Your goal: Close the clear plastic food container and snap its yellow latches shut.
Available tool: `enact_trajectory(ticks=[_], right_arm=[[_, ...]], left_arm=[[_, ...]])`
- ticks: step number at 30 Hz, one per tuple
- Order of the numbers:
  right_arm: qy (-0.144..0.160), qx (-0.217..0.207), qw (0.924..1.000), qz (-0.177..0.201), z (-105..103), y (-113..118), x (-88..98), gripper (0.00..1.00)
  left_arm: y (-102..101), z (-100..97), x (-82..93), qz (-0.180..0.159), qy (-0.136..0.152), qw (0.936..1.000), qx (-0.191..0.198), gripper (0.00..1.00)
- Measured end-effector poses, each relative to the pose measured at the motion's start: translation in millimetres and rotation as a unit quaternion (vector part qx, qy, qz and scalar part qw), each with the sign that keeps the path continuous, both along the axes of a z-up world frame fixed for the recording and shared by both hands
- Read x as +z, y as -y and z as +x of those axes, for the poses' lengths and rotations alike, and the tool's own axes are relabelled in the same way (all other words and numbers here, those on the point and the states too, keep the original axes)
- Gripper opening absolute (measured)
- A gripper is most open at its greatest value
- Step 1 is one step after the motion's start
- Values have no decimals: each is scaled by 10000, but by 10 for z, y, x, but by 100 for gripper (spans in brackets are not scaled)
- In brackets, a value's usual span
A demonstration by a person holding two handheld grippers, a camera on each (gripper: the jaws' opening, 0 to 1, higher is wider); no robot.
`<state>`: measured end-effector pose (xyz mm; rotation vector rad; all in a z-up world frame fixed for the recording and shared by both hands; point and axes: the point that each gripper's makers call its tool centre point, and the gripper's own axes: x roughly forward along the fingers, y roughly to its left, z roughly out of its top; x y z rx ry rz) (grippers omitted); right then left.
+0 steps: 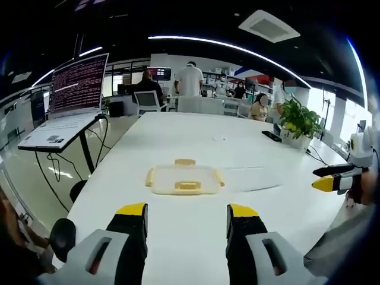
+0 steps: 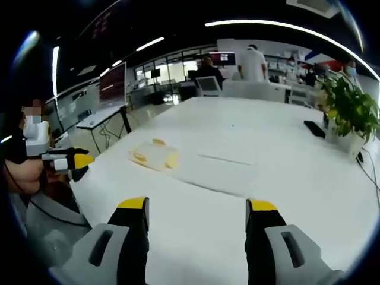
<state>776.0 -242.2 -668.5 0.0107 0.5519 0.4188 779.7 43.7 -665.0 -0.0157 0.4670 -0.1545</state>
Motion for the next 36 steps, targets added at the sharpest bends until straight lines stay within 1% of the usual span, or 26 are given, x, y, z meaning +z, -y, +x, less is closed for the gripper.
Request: enact_trajectory(ticks=[3, 5, 7, 11, 14, 20, 23, 26, 31, 33, 34, 36], right_arm=[[-167, 137, 9997, 58, 32, -67, -42, 63], [-185, 169, 9997, 51, 54, -81, -51, 63], [-196, 219, 9996, 43, 72, -102, -51, 63], [-223, 337, 9991, 113, 128, -178, -25, 62], [-173, 498, 9986, 34, 177, -242, -11, 62], [-98, 726, 9973, 31, 322, -373, 37, 62], [-91, 844, 9964, -8, 403, -427, 31, 62], [-107, 940, 9955, -15, 457, -481, 31, 62], [33, 1369, 9903, -216, 570, -655, 34, 62], [16, 1474, 9889, -202, 616, -711, 18, 62], [11, 1497, 9885, -205, 624, -721, 12, 62], [3, 1655, 9858, -288, 660, -767, -23, 61]], left_arm=[[-1, 62, -24, 72, -34, 9999, -121, 48], [6, 99, -53, 107, -95, 9996, -232, 48], [7, 135, -73, 217, -108, 9991, -356, 48], [16, 186, -84, 318, -128, 9979, -548, 47], [16, 233, -108, 393, -161, 9965, -717, 47], [6, 306, -130, 544, -188, 9935, -979, 48], [-26, 357, -132, 603, -191, 9927, -1030, 48], [-92, 418, -120, 614, -185, 9930, -993, 48], [-168, 523, -131, 712, -208, 9919, -1033, 48], [-175, 559, -140, 776, -237, 9904, -1120, 48], [-170, 582, -154, 857, -259, 9884, -1230, 48], [-192, 634, -185, 928, -296, 9869, -1286, 48]])
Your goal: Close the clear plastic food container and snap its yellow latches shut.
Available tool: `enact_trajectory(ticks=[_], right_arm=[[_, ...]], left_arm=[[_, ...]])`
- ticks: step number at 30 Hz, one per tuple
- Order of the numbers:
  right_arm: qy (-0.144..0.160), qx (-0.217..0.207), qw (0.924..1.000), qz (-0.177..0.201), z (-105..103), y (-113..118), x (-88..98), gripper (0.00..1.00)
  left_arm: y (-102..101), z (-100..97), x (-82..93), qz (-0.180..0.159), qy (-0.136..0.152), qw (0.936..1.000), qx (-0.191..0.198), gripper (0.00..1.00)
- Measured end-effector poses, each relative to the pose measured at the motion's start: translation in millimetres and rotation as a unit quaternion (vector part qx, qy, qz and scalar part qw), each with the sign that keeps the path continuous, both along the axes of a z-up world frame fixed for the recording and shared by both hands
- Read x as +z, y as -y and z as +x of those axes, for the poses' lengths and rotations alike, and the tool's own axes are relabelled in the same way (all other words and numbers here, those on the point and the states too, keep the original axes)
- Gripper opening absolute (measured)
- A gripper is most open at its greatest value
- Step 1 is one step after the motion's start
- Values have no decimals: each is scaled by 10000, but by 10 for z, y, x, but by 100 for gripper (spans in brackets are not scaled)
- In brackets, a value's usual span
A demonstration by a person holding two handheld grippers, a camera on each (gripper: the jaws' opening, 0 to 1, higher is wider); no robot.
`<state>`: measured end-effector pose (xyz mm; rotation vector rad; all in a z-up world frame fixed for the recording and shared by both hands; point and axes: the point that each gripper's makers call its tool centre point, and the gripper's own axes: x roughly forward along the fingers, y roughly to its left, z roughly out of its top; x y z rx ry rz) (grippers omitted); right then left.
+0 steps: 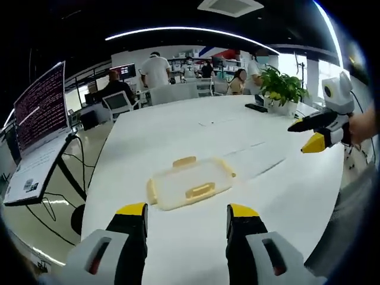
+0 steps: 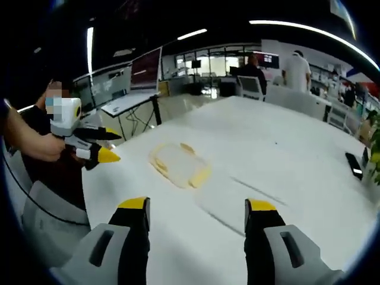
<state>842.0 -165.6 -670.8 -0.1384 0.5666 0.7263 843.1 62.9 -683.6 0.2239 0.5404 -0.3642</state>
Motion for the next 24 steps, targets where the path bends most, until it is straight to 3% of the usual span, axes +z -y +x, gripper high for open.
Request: enact_trajectory(ticks=[8, 10, 17, 21, 24], right_arm=[[-86, 588, 9979, -261, 162, -212, -89, 59], [98, 789, 9963, -330, 230, -292, -47, 59], [225, 1249, 9909, -442, 384, -509, -13, 58], [172, 1478, 9875, -514, 440, -596, -70, 58], [351, 1857, 9781, -869, 459, -648, -143, 57]], left_arm=[[-57, 147, -99, 137, -193, 9996, -161, 48], [-71, 173, -151, 246, -317, 9988, -267, 49], [-57, 289, -194, 375, -437, 9970, -515, 49], [-7, 351, -217, 615, -438, 9926, -950, 50], [38, 395, -243, 922, -380, 9841, -1469, 51]])
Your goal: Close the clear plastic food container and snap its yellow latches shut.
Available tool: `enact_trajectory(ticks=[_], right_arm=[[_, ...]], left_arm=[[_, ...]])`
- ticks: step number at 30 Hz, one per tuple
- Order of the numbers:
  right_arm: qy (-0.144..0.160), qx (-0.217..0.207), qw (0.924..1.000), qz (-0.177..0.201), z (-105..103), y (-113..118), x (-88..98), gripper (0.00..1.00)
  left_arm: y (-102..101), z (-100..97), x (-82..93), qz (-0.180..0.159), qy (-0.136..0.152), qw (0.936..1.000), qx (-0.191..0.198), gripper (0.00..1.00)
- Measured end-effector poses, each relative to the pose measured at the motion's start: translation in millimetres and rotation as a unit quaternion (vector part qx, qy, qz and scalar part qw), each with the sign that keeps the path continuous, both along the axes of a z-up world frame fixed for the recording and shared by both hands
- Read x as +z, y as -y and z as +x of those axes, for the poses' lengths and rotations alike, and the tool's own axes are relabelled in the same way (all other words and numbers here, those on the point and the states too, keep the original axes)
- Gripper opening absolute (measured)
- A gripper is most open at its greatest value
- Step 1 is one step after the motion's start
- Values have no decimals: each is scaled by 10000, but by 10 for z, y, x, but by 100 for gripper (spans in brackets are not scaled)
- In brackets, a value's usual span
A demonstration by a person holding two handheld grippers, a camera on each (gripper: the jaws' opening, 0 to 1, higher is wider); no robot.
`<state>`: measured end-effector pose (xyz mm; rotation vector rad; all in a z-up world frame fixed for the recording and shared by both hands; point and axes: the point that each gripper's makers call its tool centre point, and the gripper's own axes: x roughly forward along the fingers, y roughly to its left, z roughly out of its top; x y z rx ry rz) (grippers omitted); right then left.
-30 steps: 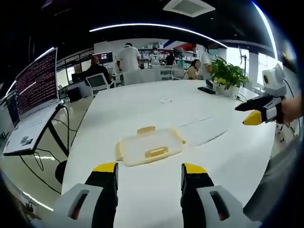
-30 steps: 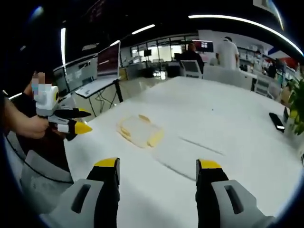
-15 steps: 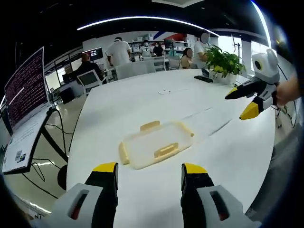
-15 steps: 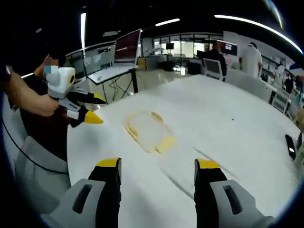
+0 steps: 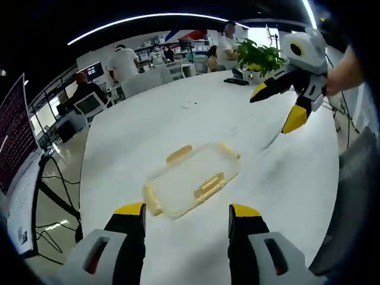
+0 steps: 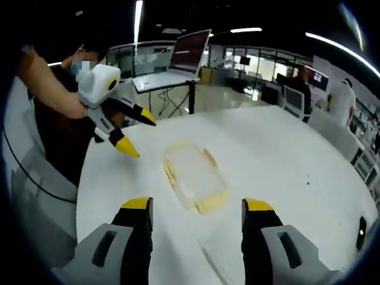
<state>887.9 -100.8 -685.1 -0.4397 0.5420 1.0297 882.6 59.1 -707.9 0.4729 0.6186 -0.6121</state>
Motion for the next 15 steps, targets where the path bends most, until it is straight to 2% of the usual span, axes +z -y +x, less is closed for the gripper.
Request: enact_trajectory(ticks=[3, 10, 13, 15], right_arm=[[73, 214, 9997, -91, 29, -67, -25, 57], [-11, 491, 9986, -194, 95, -175, -128, 56], [34, 609, 9976, -328, 119, -185, -196, 55], [60, 683, 9969, -384, 132, -195, -232, 55]], left_arm=[[31, 41, 0, 155, 49, 9994, -309, 51], [-24, 179, -69, 294, -148, 9979, -554, 51], [-52, 212, -112, 484, -243, 9955, -781, 51], [-58, 244, -130, 484, -291, 9946, -865, 51]])
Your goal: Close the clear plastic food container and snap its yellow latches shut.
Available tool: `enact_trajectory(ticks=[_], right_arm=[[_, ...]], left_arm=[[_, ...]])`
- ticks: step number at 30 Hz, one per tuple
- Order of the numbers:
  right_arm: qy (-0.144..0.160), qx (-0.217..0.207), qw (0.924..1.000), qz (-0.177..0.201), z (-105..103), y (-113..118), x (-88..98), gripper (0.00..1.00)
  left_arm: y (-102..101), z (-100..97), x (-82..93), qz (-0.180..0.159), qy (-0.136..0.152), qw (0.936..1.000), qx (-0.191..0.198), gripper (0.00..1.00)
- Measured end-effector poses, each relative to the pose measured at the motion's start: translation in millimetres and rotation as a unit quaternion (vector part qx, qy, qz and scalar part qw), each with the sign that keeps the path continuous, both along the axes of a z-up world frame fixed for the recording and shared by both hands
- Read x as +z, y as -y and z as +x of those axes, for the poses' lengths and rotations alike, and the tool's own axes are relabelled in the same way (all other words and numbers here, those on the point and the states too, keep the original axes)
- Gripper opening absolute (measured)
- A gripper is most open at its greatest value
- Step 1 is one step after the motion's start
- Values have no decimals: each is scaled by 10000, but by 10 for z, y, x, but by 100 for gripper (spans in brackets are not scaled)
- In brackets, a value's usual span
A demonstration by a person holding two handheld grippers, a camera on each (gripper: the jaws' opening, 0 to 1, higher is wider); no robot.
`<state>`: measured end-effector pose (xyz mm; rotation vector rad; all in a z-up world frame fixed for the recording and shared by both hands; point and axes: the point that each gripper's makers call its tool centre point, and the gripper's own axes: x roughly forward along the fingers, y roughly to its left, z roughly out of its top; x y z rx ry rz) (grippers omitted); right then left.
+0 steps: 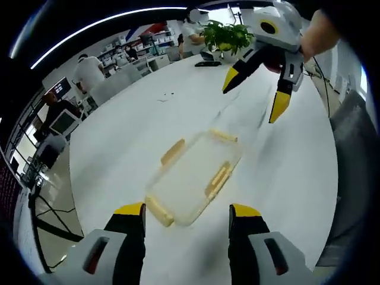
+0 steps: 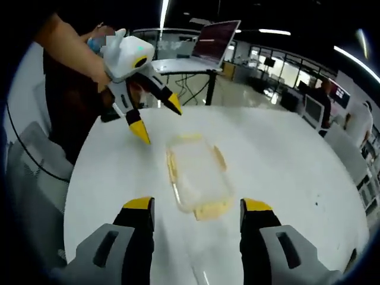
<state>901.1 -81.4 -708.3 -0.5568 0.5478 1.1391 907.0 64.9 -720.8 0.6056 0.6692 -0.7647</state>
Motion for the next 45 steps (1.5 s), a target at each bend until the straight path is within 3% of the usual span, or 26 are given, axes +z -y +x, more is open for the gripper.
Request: enact_trajectory(ticks=[3, 12, 17, 20, 29, 40, 44, 45], right_arm=[[-41, 78, 10000, -42, 13, -16, -49, 55], [-40, 308, 9992, -263, 97, -58, -176, 55], [-126, 439, 9983, -372, 162, -81, -216, 56], [-174, 583, 9969, -491, 175, -80, -244, 54], [-335, 801, 9935, -737, 175, -105, -348, 54], [-603, 991, 9881, -1009, 239, -65, -533, 54], [-660, 991, 9877, -1012, 273, -88, -556, 54], [-672, 1004, 9874, -1019, 279, -100, -564, 54]], left_arm=[[-47, 40, -61, 318, -6, 9989, -347, 52], [-133, 94, -249, 527, -290, 9958, -697, 51], [-183, 158, -285, 675, -287, 9927, -955, 51], [-229, 209, -330, 867, -299, 9884, -1213, 52], [-281, 281, -414, 997, -544, 9801, -1628, 52], [-222, 444, -444, 1045, -824, 9642, -2292, 51], [-301, 431, -556, 1158, -1270, 9517, -2542, 50], [-305, 444, -579, 1172, -1272, 9499, -2605, 50]])
